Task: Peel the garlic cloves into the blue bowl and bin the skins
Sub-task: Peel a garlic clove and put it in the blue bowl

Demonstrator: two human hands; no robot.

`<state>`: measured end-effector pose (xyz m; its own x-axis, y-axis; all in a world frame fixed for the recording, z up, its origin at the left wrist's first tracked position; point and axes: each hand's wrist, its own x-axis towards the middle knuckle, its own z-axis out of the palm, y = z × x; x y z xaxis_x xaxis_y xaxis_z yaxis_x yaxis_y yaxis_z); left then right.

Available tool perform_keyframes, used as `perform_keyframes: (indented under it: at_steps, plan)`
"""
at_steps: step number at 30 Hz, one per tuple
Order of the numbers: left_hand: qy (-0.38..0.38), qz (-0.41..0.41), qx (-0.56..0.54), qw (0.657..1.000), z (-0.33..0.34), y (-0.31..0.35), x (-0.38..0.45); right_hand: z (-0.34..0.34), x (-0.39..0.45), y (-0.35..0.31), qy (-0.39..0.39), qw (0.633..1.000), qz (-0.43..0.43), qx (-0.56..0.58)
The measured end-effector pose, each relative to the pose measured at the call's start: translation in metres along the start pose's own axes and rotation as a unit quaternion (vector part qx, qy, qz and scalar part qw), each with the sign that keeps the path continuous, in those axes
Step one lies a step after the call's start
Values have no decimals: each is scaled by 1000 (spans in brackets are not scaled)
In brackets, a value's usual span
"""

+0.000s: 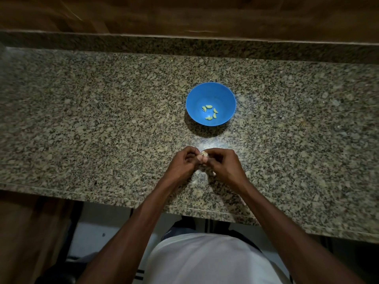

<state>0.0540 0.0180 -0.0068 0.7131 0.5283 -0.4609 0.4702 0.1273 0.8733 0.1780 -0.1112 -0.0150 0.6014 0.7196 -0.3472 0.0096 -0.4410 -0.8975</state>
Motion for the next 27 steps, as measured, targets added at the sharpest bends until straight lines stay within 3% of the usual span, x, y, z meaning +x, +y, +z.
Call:
perform_keyframes:
  at_steps: [12, 22, 27]
  plan:
    - [107, 129, 216, 962, -2, 15, 2, -9, 3, -8, -37, 998, -20, 39]
    - [94, 123, 221, 963, -1, 16, 8, -11, 9, 0, -57, 993, 10, 103]
    - [128, 95, 188, 969, 6, 13, 7, -6, 10, -1, -44, 989, 16, 141]
